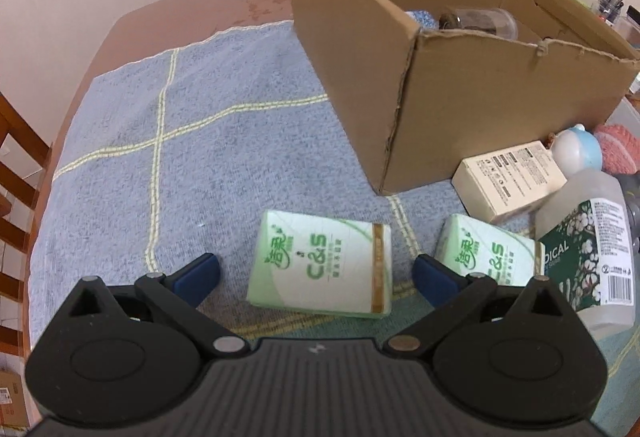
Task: Organize objects
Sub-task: 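Grasp the green C&S tissue pack with the left tool while the right tool grasps the pink box, then carry the tissue pack and pink box into the cardboard box and release both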
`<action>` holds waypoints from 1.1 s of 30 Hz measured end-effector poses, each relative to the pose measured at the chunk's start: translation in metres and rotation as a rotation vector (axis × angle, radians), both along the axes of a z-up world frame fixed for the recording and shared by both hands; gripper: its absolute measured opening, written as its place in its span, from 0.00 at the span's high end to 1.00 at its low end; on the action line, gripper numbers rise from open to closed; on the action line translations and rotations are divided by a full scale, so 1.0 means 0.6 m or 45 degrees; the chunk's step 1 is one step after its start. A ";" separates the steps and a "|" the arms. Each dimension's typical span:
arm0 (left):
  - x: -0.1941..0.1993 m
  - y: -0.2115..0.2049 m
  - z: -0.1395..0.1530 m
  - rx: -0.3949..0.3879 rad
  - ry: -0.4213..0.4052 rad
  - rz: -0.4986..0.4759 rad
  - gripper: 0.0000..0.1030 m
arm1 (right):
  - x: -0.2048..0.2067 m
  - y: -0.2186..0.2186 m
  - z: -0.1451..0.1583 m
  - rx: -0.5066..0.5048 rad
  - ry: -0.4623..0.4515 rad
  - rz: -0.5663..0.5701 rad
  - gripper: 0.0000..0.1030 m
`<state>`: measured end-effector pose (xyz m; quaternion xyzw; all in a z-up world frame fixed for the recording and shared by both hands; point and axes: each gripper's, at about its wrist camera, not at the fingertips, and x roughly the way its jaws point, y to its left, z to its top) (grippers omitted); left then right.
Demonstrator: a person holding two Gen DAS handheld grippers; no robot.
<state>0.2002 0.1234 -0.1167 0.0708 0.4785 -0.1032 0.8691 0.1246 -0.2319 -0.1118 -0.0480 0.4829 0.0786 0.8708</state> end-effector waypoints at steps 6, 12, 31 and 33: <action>-0.002 0.001 0.001 -0.024 -0.008 0.018 0.06 | 0.016 0.006 0.002 -0.006 0.022 0.027 0.00; -0.003 -0.005 0.004 -0.024 -0.022 -0.015 0.15 | 0.045 0.014 0.006 -0.016 0.043 0.074 0.00; -0.007 0.000 0.025 -0.063 0.029 -0.036 0.38 | 0.051 0.014 0.043 0.004 0.077 0.082 0.17; -0.010 0.002 0.035 -0.064 0.038 -0.041 0.38 | 0.049 0.013 0.054 -0.002 0.083 0.083 0.17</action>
